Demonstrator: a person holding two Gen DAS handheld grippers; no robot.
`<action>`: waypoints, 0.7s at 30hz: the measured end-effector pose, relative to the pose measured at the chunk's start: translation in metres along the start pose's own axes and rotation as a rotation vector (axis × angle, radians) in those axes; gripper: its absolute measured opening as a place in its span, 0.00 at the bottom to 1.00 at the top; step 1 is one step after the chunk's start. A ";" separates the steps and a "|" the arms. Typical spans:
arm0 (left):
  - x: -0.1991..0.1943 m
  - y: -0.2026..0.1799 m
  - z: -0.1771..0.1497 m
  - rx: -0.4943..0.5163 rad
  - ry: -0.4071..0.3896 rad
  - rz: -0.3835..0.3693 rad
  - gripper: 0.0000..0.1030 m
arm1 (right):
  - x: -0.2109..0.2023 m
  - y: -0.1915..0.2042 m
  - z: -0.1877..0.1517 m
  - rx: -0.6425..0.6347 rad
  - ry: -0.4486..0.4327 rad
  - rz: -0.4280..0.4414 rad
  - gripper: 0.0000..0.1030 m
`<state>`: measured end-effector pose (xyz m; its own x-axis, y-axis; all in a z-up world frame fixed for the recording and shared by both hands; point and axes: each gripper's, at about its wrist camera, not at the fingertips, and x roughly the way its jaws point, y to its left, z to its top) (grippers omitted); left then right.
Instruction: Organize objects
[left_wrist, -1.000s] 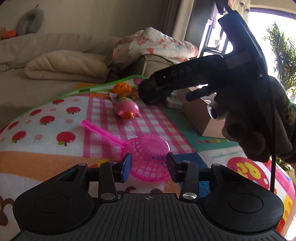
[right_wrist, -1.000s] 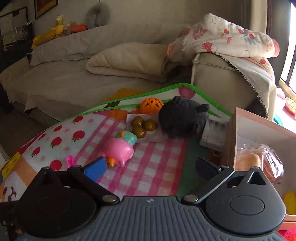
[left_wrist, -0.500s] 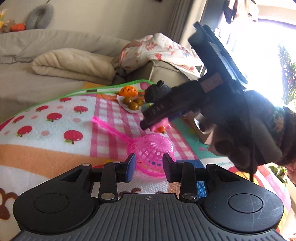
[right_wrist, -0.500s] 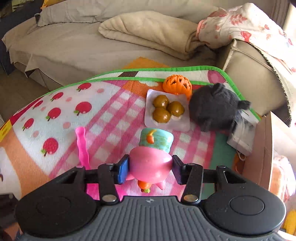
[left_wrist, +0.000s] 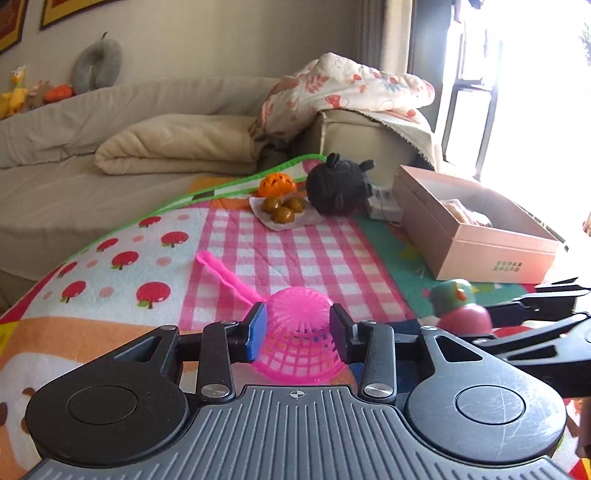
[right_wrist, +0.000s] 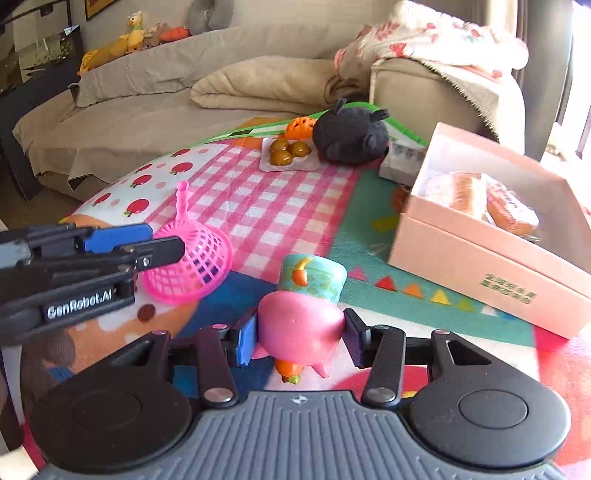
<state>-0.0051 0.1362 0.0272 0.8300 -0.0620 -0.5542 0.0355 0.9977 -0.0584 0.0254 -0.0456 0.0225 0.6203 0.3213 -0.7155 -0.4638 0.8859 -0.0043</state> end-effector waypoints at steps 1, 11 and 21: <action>0.002 -0.003 0.001 0.015 0.004 0.010 0.45 | -0.005 -0.003 -0.007 -0.010 -0.010 -0.018 0.47; 0.044 -0.017 0.024 -0.014 0.003 0.106 0.51 | -0.018 -0.020 -0.050 0.007 -0.079 -0.085 0.78; 0.082 -0.020 0.047 -0.035 -0.004 0.161 0.51 | -0.016 -0.027 -0.051 0.050 -0.072 -0.057 0.85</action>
<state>0.0884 0.1123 0.0218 0.8256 0.0984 -0.5556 -0.1174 0.9931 0.0015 -0.0043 -0.0914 -0.0017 0.6898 0.2911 -0.6629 -0.3950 0.9187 -0.0075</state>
